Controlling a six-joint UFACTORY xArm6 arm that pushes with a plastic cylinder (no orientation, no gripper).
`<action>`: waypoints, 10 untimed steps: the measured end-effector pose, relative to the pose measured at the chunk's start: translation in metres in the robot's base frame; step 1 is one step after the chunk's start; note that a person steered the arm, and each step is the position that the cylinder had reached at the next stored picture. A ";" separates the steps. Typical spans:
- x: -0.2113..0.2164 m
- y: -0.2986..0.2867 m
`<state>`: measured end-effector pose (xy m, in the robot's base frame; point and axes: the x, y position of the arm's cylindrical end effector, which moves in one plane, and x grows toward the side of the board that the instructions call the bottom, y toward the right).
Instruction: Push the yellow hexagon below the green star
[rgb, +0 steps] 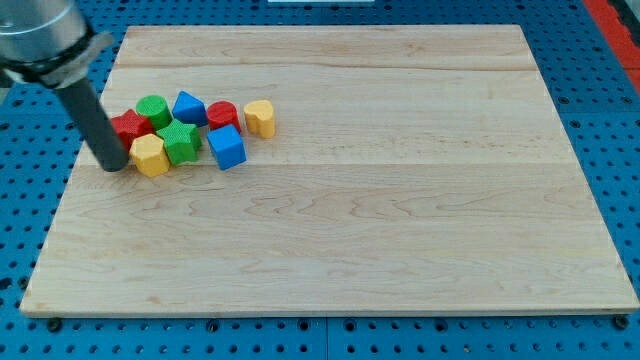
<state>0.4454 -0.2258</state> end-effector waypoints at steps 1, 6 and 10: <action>0.003 0.001; -0.008 -0.016; 0.012 0.023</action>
<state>0.4574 -0.2031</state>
